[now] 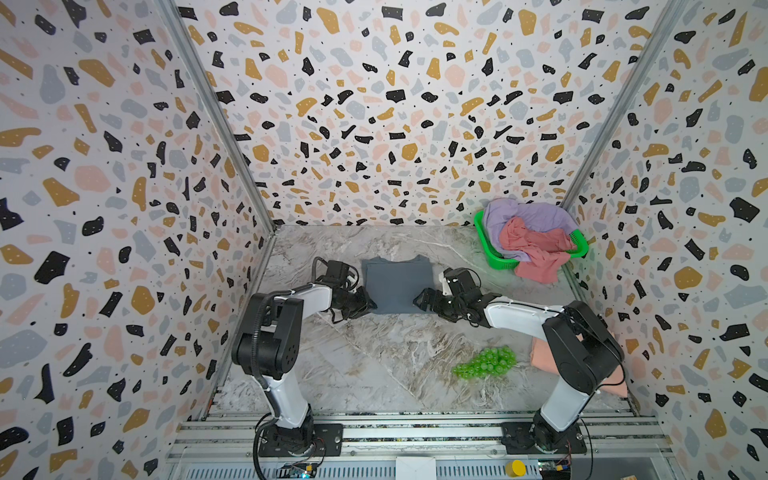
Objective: Fold and stack the t-shirts
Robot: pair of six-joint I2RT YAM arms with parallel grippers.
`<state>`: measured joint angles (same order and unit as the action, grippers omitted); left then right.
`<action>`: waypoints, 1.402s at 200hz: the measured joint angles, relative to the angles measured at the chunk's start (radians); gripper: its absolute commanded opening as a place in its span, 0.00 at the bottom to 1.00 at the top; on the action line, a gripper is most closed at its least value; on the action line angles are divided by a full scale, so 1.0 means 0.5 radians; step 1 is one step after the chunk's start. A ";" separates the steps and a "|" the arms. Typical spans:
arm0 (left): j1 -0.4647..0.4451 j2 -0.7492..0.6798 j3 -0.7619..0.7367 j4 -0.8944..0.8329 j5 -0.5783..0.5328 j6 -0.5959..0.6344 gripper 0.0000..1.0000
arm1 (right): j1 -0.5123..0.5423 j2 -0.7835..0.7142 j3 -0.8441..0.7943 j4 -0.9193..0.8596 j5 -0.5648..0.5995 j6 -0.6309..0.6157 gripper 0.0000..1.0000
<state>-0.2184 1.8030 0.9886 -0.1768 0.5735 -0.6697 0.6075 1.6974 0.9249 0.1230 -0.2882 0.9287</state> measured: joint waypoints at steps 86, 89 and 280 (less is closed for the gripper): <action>-0.380 -0.176 -0.007 0.587 0.054 -0.914 0.00 | -0.061 -0.253 -0.526 0.656 -0.021 0.673 0.99; -0.390 -0.184 -0.007 0.597 0.054 -0.929 0.00 | -0.069 -0.245 -0.531 0.692 -0.021 0.690 0.99; -0.682 -0.328 -0.066 0.413 0.066 -0.871 0.52 | -0.236 0.287 -0.383 1.046 -0.328 0.910 0.06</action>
<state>-0.5594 1.6390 0.9554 0.0296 0.6067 -1.1053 0.4896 1.8408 0.7334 0.6460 -0.4522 1.3838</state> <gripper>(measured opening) 0.414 0.093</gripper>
